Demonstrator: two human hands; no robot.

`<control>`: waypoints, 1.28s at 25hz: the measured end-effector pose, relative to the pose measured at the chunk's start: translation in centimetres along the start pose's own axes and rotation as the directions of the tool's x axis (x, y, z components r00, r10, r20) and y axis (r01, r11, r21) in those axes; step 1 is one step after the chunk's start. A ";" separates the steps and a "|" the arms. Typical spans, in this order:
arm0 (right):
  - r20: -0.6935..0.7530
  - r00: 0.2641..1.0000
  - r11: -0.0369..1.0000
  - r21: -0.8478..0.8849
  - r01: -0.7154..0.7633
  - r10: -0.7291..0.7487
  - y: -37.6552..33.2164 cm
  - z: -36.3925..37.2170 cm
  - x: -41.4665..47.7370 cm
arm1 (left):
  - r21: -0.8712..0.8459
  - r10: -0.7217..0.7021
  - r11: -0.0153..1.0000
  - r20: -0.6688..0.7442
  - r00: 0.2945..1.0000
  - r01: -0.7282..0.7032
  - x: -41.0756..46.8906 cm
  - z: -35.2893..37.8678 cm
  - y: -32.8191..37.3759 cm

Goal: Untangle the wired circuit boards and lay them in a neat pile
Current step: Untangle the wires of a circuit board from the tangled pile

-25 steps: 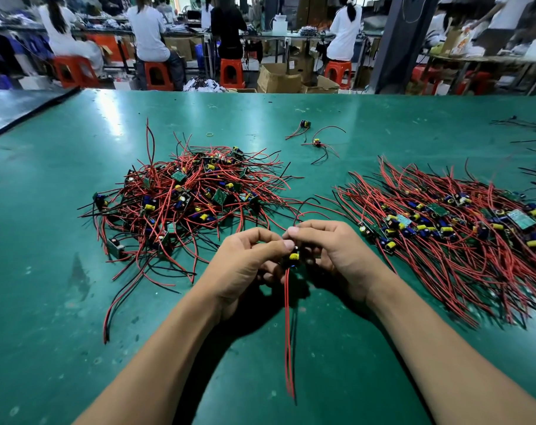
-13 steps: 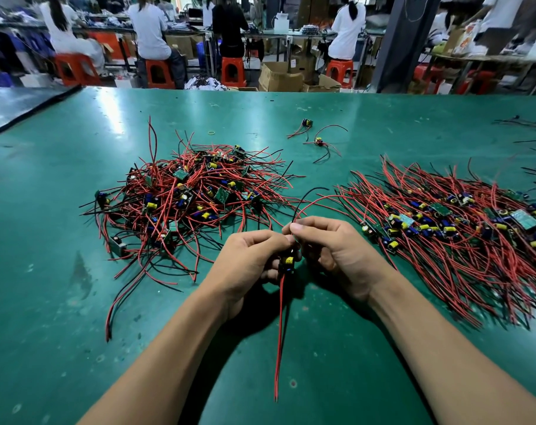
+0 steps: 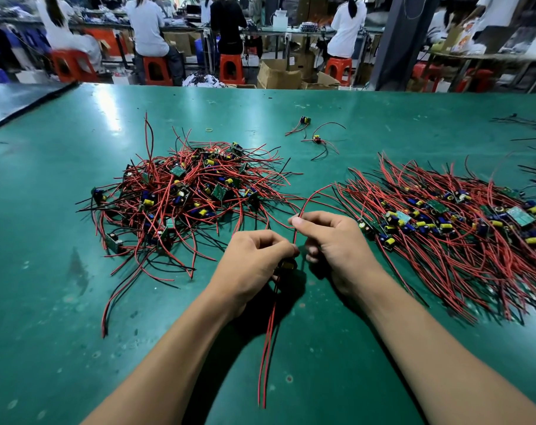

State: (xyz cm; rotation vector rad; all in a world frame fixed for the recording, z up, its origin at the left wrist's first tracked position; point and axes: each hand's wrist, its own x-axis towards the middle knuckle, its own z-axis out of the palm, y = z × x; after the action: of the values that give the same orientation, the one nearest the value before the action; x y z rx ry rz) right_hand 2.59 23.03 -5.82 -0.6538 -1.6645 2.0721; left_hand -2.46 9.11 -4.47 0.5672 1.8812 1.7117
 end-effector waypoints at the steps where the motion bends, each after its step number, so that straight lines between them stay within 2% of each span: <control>1: -0.029 1.000 0.999 0.032 0.008 -0.007 0.0 0.0 0.1 | 0.010 -0.005 1.000 0.016 1.000 0.005 0.0 -0.1 0.0; 4: -0.103 0.995 0.978 0.203 0.038 -0.017 -0.4 -0.4 0.6 | 0.048 0.004 0.999 0.071 0.997 -0.007 -0.1 -0.3 0.1; 7: -0.111 0.994 0.935 0.353 0.034 0.006 -0.9 -0.7 0.8 | 0.048 0.004 0.999 0.092 0.996 -0.008 -0.2 -0.5 0.2; 10: -0.055 0.989 0.885 0.455 -0.096 0.135 -1.4 -1.2 1.0 | 0.042 -0.004 0.999 0.124 0.992 -0.001 -0.3 -0.5 0.3; 12: -0.038 0.985 0.884 0.449 -0.132 0.167 -1.6 -1.8 1.2 | 0.060 -0.001 0.998 0.137 0.991 -0.008 -0.4 -0.4 0.3; 13: -0.067 0.989 0.920 0.381 -0.095 0.130 -1.4 -2.1 1.3 | 0.068 0.003 0.998 0.130 0.992 -0.012 -0.4 -0.4 0.3; 15: -0.170 0.984 0.995 0.079 0.062 -0.048 -0.7 -2.7 1.4 | 0.063 0.003 0.998 0.112 0.994 -0.010 -0.4 -0.5 0.2; 17: -0.218 0.944 0.945 -0.267 0.188 -0.249 -0.1 -3.2 1.5 | 0.053 -0.003 0.999 0.114 0.993 -0.003 -0.4 -0.5 0.1; 18: -0.226 0.919 0.900 -0.374 0.225 -0.324 0.1 -3.4 1.6 | 0.056 -0.004 0.998 0.118 0.993 -0.003 -0.4 -0.5 0.0; 20: -0.225 0.885 0.839 -0.475 0.265 -0.407 0.2 -3.7 1.8 | 0.066 -0.004 0.998 0.122 0.993 -0.004 -0.5 -0.5 0.0; 25: -0.256 0.865 0.809 -0.536 0.244 -0.430 0.4 -3.6 2.0 | 0.088 0.007 0.996 0.113 0.994 -0.017 -0.5 -0.4 0.0; 27: -0.287 0.876 0.862 -0.448 0.236 -0.388 0.3 -3.5 1.9 | 0.070 -0.002 0.998 0.119 0.993 -0.006 -0.5 -0.5 0.1; 29: -0.297 0.916 0.953 -0.218 0.211 -0.271 -0.1 -3.1 1.6 | 0.031 -0.011 0.999 0.104 0.995 0.008 -0.5 -0.5 0.1; 31: -0.205 0.973 0.994 0.019 0.112 -0.105 -0.6 -2.6 1.1 | -0.005 -0.010 1.000 0.059 0.998 0.010 -0.5 -0.4 0.2; 32: -0.115 0.993 0.997 0.065 0.034 -0.027 -0.8 -2.4 0.8 | -0.026 -0.010 1.000 0.041 0.999 0.011 -0.5 -0.4 0.3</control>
State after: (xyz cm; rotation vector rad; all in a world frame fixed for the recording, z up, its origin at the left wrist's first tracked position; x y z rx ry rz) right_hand 3.33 25.52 -5.52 -0.7068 -1.5268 2.0201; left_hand -2.32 8.54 -4.12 0.5759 1.8278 1.7031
